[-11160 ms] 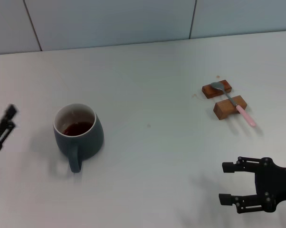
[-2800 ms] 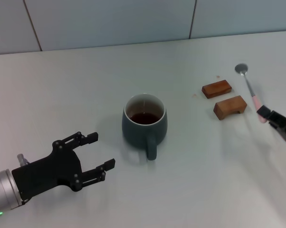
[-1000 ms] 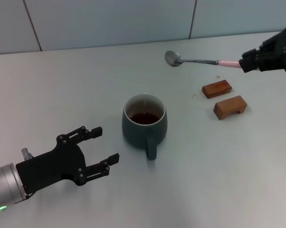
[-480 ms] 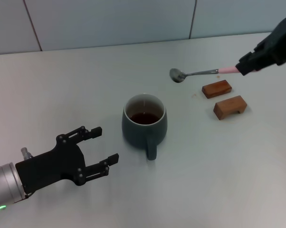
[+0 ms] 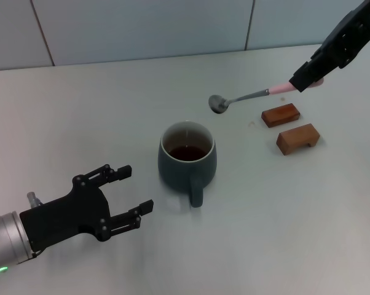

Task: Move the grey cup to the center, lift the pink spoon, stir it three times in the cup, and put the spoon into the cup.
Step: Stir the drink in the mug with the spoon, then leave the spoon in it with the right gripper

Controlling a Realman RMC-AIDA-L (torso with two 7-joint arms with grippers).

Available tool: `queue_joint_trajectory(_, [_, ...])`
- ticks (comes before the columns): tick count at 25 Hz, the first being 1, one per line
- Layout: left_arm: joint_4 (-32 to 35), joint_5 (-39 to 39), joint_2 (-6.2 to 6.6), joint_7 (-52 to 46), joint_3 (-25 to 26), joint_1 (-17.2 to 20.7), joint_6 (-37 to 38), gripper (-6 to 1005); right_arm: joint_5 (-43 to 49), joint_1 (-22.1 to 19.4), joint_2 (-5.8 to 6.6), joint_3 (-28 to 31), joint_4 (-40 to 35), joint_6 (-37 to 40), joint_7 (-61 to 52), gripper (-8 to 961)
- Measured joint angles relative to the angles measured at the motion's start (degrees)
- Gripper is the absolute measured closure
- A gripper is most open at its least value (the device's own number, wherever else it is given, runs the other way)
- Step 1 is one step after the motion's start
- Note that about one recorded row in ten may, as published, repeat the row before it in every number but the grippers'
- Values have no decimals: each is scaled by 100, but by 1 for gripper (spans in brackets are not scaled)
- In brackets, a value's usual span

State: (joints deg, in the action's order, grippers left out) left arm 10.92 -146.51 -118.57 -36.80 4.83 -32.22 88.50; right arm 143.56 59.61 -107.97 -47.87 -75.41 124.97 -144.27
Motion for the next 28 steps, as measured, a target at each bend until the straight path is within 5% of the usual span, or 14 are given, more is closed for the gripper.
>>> queue_joint_trajectory(7, [-13, -1, -6, -3, 0, -8, -7, 215, 71, 228, 126, -43, 598, -124, -35, 839])
queue_joint_trajectory(28, [-37, 0, 1, -3, 0, -112, -8, 214, 265, 729, -117, -883, 2249, -1588, 184, 838])
